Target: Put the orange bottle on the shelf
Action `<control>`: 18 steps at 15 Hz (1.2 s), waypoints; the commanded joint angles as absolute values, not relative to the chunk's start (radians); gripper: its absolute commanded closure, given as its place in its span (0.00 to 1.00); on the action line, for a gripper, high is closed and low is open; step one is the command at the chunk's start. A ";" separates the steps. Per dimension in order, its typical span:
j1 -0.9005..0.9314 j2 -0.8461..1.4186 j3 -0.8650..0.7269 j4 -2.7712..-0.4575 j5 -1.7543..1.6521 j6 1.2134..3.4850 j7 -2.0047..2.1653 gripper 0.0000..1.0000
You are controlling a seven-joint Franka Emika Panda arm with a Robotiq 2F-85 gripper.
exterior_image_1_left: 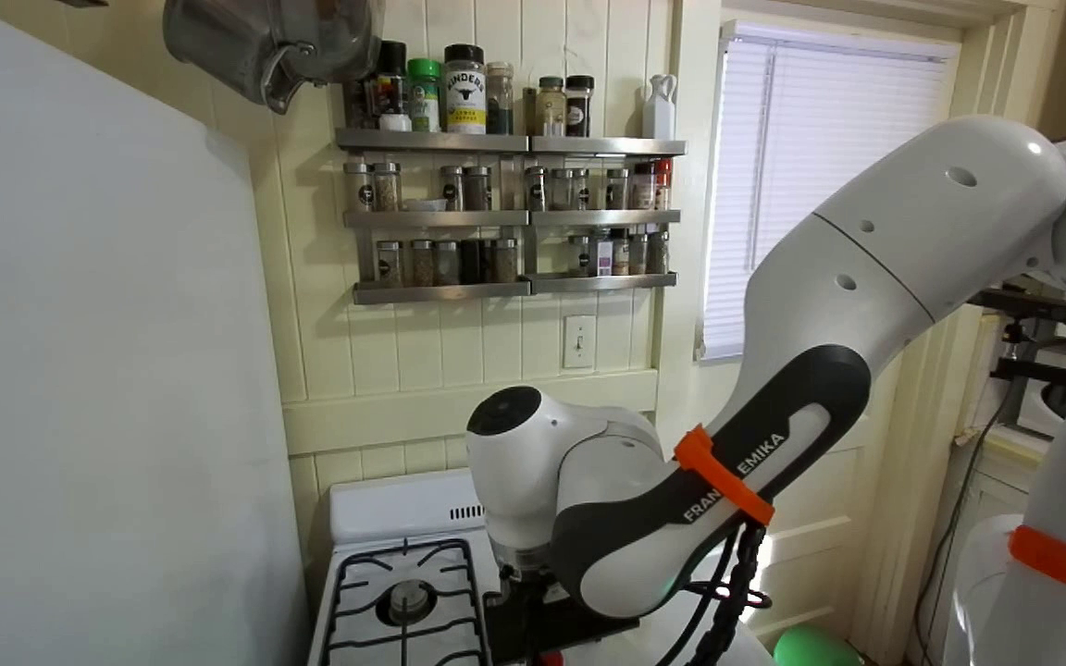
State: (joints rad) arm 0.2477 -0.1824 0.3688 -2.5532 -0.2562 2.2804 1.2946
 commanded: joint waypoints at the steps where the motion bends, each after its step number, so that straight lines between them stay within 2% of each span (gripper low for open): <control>1: 0.240 -0.179 0.369 -2.563 -0.297 2.313 1.302 0.00; 18: 0.248 -0.112 0.352 -2.544 -0.275 2.435 1.218 0.00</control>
